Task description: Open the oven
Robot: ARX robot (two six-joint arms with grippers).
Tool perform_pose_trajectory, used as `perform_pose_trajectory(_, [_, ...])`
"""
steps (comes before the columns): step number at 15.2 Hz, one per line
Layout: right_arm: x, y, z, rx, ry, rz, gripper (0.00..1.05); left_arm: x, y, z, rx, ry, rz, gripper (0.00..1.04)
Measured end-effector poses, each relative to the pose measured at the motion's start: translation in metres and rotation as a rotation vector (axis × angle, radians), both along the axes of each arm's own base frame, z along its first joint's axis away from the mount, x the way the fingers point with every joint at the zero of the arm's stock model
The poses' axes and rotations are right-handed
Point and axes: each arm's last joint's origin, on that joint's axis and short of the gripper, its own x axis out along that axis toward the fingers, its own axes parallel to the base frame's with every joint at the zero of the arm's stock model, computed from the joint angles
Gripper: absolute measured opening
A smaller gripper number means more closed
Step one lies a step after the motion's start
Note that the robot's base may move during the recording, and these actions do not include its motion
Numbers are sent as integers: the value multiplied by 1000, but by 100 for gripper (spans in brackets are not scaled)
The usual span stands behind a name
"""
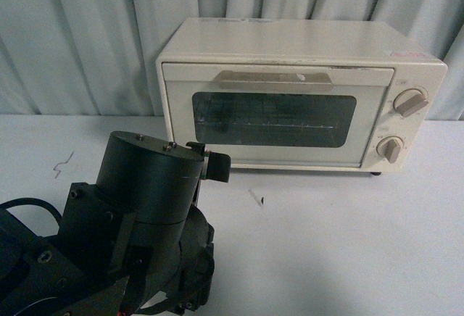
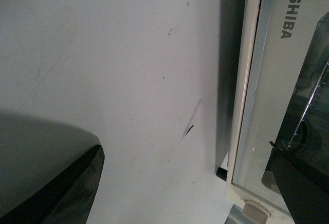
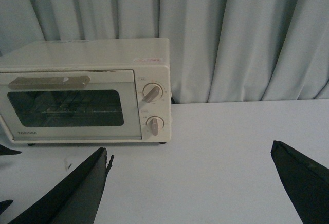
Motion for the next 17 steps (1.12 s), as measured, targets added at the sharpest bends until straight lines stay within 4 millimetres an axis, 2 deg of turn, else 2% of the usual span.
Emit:
perform_pose_trajectory(4, [0,0,0,0,0,0,98,0,0,0,0,0,0,98])
perform_pose_trajectory(5, [-1,1,-3,55,178,-87,98,0,0,0,1,1,0,98])
perform_pose_trajectory(6, [4,-1,-7,159,430,-320,98,0,0,0,0,0,0,98])
perform_pose_trajectory(7, [8,-12,-12,209,385,-502,98,-1,-1,0,1,2,-4,98])
perform_pose_trajectory(8, [19,-19,-4,229,317,-544,92,0,-1,0,-1,-2,-3,98])
perform_pose_trajectory(10, [42,-23,1,171,305,-510,74,-1,-1,0,1,2,-3,98])
perform_pose_trajectory(13, [89,-13,11,67,281,-416,44,-1,-1,0,1,1,-3,98])
perform_pose_trajectory(16, [135,18,24,6,253,-285,16,-1,-1,0,0,2,-3,98])
perform_pose_trajectory(17, [174,66,22,-45,275,-147,2,-1,-1,0,0,1,-3,98])
